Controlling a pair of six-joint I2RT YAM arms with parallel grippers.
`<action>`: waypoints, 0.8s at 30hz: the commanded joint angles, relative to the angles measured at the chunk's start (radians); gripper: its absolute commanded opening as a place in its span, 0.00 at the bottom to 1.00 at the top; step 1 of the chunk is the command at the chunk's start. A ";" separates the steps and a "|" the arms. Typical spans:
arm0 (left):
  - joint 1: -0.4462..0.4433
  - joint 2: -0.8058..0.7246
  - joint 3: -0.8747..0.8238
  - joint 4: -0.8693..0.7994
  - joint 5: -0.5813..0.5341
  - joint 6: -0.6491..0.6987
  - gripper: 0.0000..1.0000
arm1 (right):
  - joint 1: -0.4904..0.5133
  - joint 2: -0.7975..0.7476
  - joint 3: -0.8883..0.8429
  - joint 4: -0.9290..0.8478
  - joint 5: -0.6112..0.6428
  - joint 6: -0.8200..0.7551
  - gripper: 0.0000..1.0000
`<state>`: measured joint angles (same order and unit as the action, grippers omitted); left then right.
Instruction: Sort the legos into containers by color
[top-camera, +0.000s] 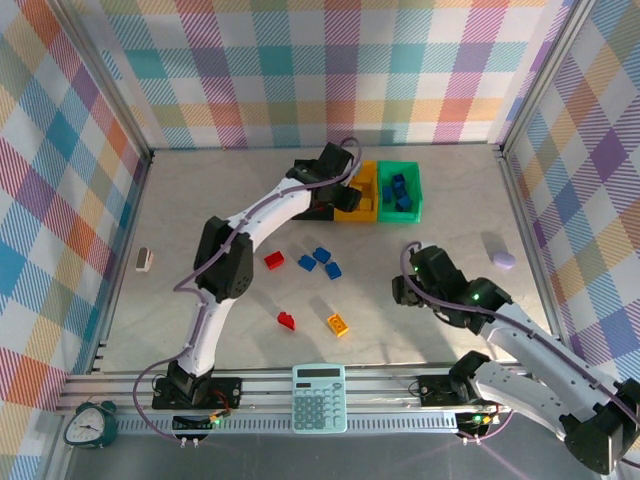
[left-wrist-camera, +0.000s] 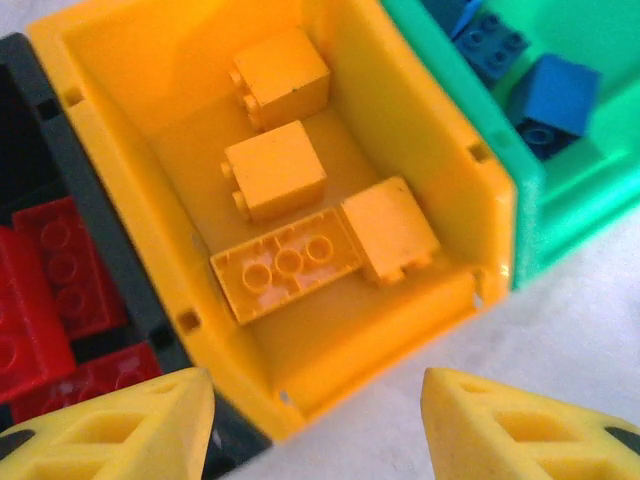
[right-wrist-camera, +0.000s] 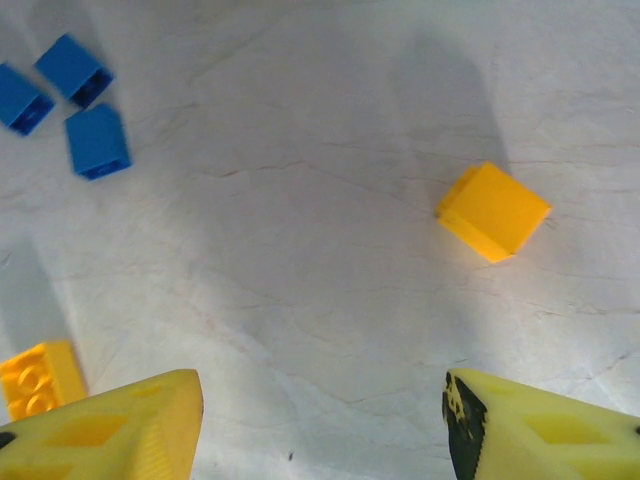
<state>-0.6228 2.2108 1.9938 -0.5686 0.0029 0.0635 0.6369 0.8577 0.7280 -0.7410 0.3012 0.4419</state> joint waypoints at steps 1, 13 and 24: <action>0.001 -0.199 -0.150 0.071 0.073 -0.007 0.58 | -0.099 0.017 0.015 0.022 -0.069 0.019 0.65; -0.163 -0.701 -0.751 0.205 0.061 -0.008 0.60 | -0.280 0.252 0.060 0.109 -0.060 0.078 0.69; -0.273 -1.013 -1.097 0.321 0.119 -0.110 0.60 | -0.319 0.409 0.053 0.199 0.017 0.139 0.68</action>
<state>-0.8764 1.2579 0.9321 -0.3069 0.0868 -0.0074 0.3271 1.2201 0.7616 -0.5869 0.2878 0.5446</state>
